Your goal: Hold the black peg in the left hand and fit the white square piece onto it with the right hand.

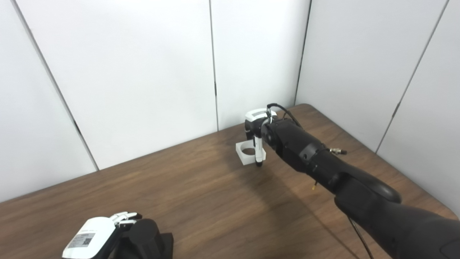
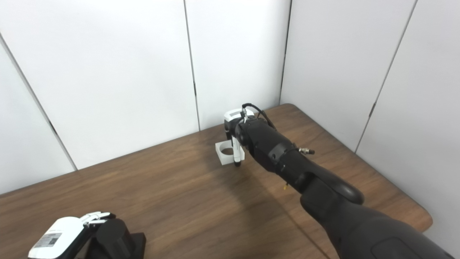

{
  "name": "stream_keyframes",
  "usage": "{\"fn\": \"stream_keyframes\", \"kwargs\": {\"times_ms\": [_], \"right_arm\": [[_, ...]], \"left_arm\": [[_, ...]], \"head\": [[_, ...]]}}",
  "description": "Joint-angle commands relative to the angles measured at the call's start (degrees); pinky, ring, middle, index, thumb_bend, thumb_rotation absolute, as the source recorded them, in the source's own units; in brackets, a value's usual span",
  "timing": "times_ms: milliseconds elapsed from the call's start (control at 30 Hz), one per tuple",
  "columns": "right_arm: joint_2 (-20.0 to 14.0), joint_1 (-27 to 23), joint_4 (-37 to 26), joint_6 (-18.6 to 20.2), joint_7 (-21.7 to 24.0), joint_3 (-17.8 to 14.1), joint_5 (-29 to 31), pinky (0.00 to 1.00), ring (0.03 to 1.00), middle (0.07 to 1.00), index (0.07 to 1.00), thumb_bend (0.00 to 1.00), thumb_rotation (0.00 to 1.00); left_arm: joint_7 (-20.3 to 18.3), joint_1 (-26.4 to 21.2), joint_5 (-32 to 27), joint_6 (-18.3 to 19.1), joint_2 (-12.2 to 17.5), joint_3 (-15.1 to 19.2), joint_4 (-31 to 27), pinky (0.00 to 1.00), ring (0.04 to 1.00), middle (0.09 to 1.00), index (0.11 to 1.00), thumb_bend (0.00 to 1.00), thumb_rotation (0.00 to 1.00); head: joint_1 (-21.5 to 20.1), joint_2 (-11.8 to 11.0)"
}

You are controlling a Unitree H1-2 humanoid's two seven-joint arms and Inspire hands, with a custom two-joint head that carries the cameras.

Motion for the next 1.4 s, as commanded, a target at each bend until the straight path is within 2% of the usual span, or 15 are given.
{"fn": "stream_keyframes", "kwargs": {"times_ms": [0,67,233,433,667,733,800,900,933,1200,1367], "right_arm": [[-0.58,-0.49,-1.47,-2.08,1.17,-0.19,2.33,0.75,0.817,0.760,0.485,0.53,0.14],[-1.02,0.03,-2.58,-2.82,0.90,-0.85,3.48,0.73,0.805,0.752,0.483,0.53,0.14],[-1.87,1.42,-4.89,-4.55,-0.83,-2.01,5.58,0.76,0.837,0.766,0.481,0.52,0.13],[-2.54,3.82,-8.48,-7.01,-3.82,-5.02,9.19,0.78,0.860,0.780,0.479,0.52,0.13],[-3.70,6.38,-17.61,-7.99,-4.27,-6.80,11.16,0.81,0.875,0.802,0.479,0.52,0.13],[-3.90,6.77,-19.67,-7.94,-3.92,-7.10,11.51,0.82,0.878,0.806,0.480,0.52,0.13],[-4.07,7.30,-21.50,-8.46,-3.88,-7.77,12.26,0.82,0.873,0.801,0.480,0.52,0.13],[-4.35,8.15,-24.00,-10.06,-3.81,-8.92,13.79,0.80,0.864,0.790,0.480,0.52,0.13],[-4.45,8.36,-24.97,-10.39,-3.49,-9.03,14.11,0.79,0.862,0.792,0.481,0.52,0.13],[-5.25,9.76,-31.81,-14.99,-1.49,-9.50,17.40,0.77,0.856,0.788,0.480,0.52,0.13],[-5.36,9.82,-35.55,-15.95,0.29,-9.83,18.58,0.79,0.865,0.795,0.479,0.52,0.13]], "left_arm": [[-4.08,1.97,2.34,0.89,1.86,-1.30,1.50,0.75,0.870,0.845,0.488,0.52,0.06],[-4.02,2.00,2.49,0.91,1.76,-1.39,1.71,0.75,0.870,0.845,0.488,0.52,0.06],[-3.57,1.98,2.68,0.69,1.49,-1.54,2.41,0.76,0.871,0.847,0.488,0.52,0.06],[-2.80,1.87,2.65,-0.06,1.33,-1.45,2.97,0.76,0.871,0.847,0.488,0.52,0.06],[-3.37,1.46,3.79,0.26,1.62,-1.82,3.22,0.77,0.881,0.855,0.489,0.52,0.06],[-2.64,1.45,3.78,-0.20,1.46,-1.80,3.81,0.77,0.879,0.853,0.489,0.52,0.06],[-2.11,1.36,3.69,-0.56,1.20,-1.85,4.45,0.76,0.878,0.851,0.488,0.52,0.06],[-2.46,1.09,3.68,-0.07,0.73,-2.16,4.76,0.78,0.892,0.862,0.489,0.52,0.06],[-2.29,1.03,3.78,0.01,0.55,-2.23,5.02,0.79,0.898,0.865,0.489,0.52,0.06],[-1.20,0.18,4.54,0.93,-1.24,-3.21,7.02,0.80,0.910,0.876,0.488,0.52,0.07],[-1.20,-0.31,5.26,2.05,-2.45,-3.66,7.42,0.80,0.912,0.882,0.488,0.52,0.07]], "head": [[0.01,0.25],[0.28,0.39],[0.61,0.54],[1.96,0.97],[3.96,2.02],[5.08,2.46],[8.46,3.40],[11.50,4.09],[11.50,4.09],[20.32,5.33],[22.72,6.24]]}}
